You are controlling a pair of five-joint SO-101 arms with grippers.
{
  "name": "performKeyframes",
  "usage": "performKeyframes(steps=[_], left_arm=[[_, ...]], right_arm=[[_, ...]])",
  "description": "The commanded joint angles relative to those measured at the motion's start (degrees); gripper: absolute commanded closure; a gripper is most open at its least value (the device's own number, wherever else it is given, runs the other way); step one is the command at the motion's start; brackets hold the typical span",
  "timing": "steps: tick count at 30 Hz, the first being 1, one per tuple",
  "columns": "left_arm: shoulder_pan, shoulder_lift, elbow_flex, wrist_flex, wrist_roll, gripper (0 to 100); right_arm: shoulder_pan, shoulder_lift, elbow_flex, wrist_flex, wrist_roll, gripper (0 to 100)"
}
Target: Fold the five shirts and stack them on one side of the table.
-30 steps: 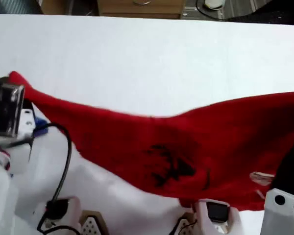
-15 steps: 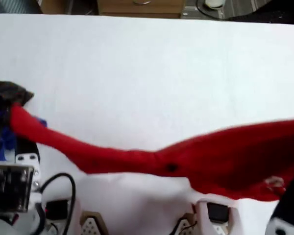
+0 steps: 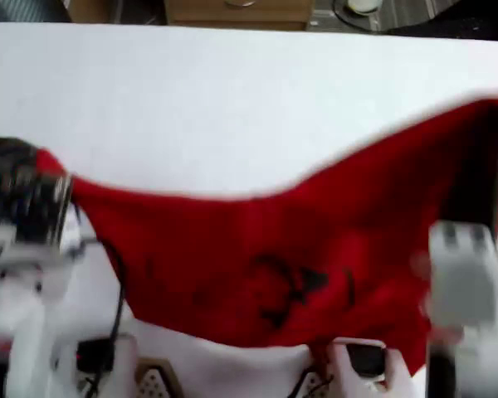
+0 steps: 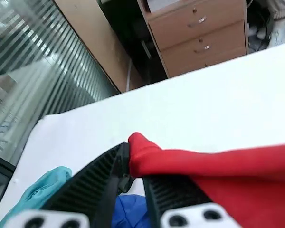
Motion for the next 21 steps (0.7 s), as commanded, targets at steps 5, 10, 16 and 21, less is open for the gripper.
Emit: performKeyframes(steps=[5,10,16,21], left_arm=[[0.0,10.2,7.9,-16.1,0.6,97],[2.0,19.4,10.7,-24.4,0.5,97],[5.3,33.3,10.2,-30.3,0.4,97],[5.3,43.5,10.3,-29.5,0.4,97]], right_arm=[[-0.9,10.5,11.3,-8.5,-0.1,97.7],[-0.9,17.0,21.9,-15.4,0.1,97.7],[-0.9,25.5,31.6,-21.6,0.3,97.7],[-0.6,31.1,34.2,-21.0,-0.1,97.7]])
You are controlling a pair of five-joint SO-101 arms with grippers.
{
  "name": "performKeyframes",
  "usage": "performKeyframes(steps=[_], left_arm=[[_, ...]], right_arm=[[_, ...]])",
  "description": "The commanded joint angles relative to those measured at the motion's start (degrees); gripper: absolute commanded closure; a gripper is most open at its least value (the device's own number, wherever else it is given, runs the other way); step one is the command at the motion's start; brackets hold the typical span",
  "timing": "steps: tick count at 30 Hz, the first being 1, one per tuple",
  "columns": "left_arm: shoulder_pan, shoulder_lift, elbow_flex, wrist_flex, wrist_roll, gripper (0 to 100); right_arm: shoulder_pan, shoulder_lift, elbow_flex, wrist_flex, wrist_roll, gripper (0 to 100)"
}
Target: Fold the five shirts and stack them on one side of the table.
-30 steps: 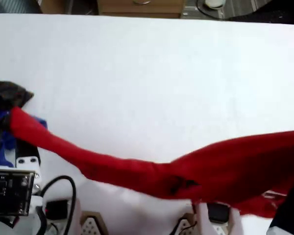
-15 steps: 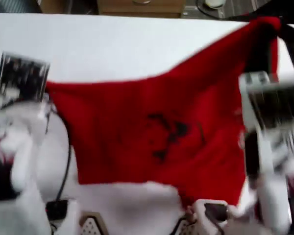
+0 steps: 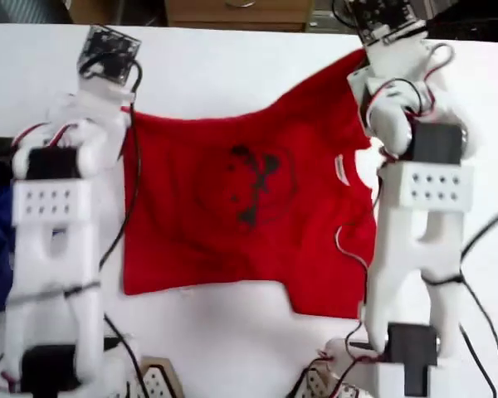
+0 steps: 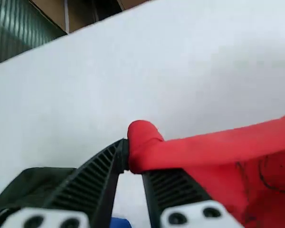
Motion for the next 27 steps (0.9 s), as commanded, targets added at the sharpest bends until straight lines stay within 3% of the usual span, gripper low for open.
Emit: performKeyframes(steps=[1,20,27], left_arm=[[0.4,5.3,-0.7,1.0,0.4,97],[0.9,8.1,-0.1,23.3,-5.1,97],[0.9,8.2,0.0,27.8,-5.7,97]], right_arm=[[-0.1,1.6,0.9,-0.1,-0.1,97.7],[6.5,1.5,1.9,26.9,0.3,97.7],[6.6,-8.6,9.6,32.0,0.4,97.7]])
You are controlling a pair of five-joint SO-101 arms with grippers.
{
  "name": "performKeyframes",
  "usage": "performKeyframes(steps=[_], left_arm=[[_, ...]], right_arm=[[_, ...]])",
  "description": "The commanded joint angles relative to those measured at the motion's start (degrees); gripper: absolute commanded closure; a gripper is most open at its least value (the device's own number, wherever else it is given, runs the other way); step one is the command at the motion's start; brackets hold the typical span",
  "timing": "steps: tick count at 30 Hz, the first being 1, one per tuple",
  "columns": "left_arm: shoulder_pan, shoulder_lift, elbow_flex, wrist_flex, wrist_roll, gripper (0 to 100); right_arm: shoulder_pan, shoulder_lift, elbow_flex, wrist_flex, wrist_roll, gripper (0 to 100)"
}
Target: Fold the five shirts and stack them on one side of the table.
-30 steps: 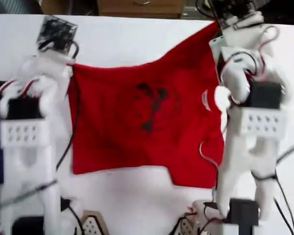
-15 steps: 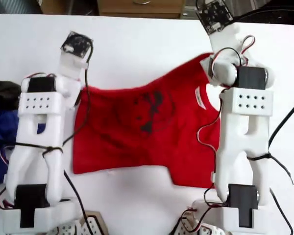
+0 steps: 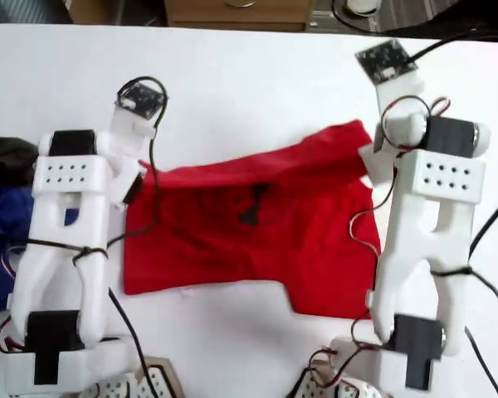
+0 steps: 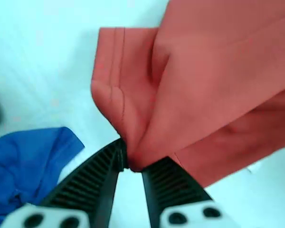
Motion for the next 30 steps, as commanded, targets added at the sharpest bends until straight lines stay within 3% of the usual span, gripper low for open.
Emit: performKeyframes(steps=[1,9,18,24,30], left_arm=[[0.5,-0.2,0.4,2.4,-0.6,97],[6.8,-0.6,11.6,0.1,-0.2,97],[6.9,-0.3,20.6,-5.7,-0.6,97],[6.9,-0.4,25.4,-7.9,-0.6,97],[6.9,-0.6,20.7,-4.9,-0.6,97]], right_arm=[[0.1,-9.4,6.0,0.8,0.4,97.7],[0.0,-25.3,26.6,-6.1,0.4,97.7],[0.3,-28.7,42.6,-13.4,0.4,97.7],[0.9,-28.8,44.8,-13.7,0.4,97.7],[3.6,-28.8,38.0,-11.1,3.8,97.7]])
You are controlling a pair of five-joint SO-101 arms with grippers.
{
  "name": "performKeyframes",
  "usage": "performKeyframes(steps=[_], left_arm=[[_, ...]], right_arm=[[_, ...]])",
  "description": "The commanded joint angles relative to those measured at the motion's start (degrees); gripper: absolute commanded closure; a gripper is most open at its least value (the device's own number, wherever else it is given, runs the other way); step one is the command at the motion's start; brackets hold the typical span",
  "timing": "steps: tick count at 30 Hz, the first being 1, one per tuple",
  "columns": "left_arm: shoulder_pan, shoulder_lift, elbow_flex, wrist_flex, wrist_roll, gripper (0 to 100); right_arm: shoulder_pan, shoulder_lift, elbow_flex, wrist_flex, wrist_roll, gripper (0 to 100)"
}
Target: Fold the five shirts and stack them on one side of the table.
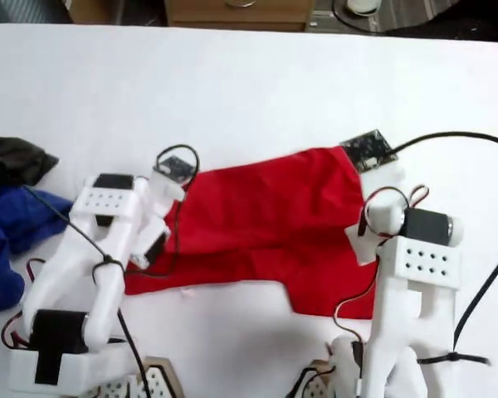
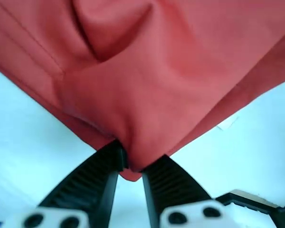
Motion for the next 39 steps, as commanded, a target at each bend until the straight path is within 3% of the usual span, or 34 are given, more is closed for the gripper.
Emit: performKeyframes(steps=[1,7,19,29,39], left_arm=[[0.5,-0.6,-4.9,2.8,-0.6,97],[0.7,-0.6,-8.9,7.2,-0.6,97],[0.9,-0.6,-0.7,6.7,-0.7,97],[1.7,-0.3,0.8,5.7,-0.8,97],[1.6,-0.2,10.5,-4.1,-0.8,97]], right_arm=[[2.1,-2.2,-7.5,2.8,1.7,97.7],[3.3,-2.2,-14.5,10.7,1.8,97.7],[3.4,-2.2,-14.3,16.7,1.8,97.7],[3.5,-2.2,-6.0,16.0,4.3,97.7],[3.6,-2.2,4.7,7.3,5.7,97.7]])
